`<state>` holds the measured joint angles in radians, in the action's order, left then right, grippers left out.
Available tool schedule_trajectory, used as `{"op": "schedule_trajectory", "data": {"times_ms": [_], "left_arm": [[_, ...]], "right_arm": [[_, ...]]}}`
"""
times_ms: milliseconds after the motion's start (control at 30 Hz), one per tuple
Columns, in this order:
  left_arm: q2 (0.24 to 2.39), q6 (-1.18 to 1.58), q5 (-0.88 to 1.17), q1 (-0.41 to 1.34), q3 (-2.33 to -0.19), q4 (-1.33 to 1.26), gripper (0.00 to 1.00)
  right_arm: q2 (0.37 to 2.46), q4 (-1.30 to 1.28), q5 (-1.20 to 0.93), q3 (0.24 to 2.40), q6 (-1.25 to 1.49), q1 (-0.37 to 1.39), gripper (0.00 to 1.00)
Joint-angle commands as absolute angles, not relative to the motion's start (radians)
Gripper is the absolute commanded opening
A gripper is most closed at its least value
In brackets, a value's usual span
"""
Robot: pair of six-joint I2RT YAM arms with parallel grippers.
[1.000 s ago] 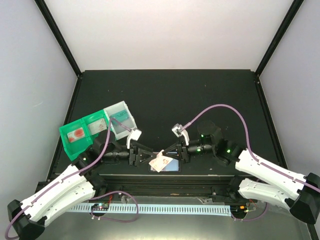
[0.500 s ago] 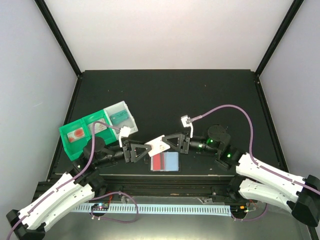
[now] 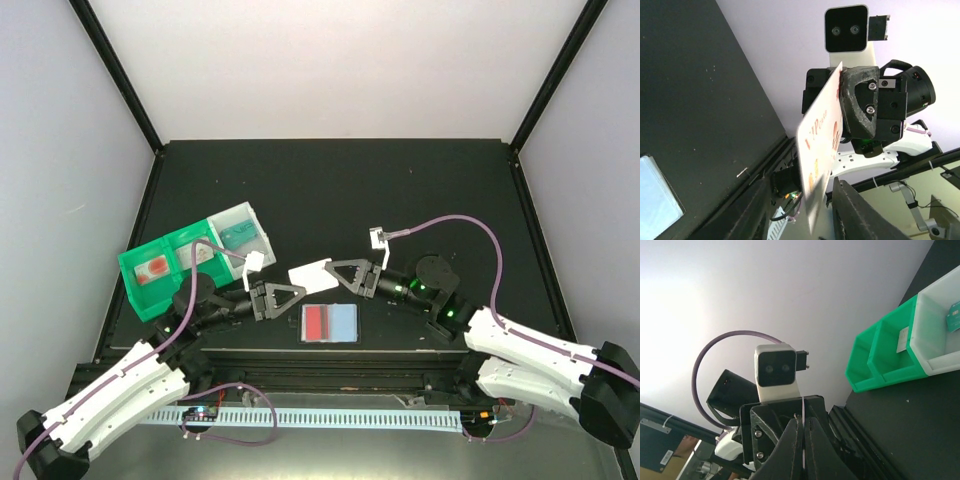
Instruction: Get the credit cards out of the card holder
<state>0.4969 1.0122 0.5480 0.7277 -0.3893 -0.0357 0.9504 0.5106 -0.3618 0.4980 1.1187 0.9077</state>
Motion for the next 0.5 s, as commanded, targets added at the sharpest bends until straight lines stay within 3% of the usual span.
{"op": "schedule_trajectory", "data": {"times_ms": [0, 400, 467], "left_arm": [[0.500, 1.038, 0.563, 0.726, -0.382, -0.104, 0.34], [0.466, 1.040, 0.524, 0.726, -0.364, -0.083, 0.03], [0.462, 1.036, 0.517, 0.726, -0.364, -0.077, 0.02]], "right_arm": [[0.957, 0.576, -0.322, 0.483, 1.146, 0.905, 0.01], [0.975, 0.606, -0.305, 0.450, 1.169, 0.905, 0.01], [0.976, 0.606, -0.306, 0.447, 1.168, 0.905, 0.03]]}}
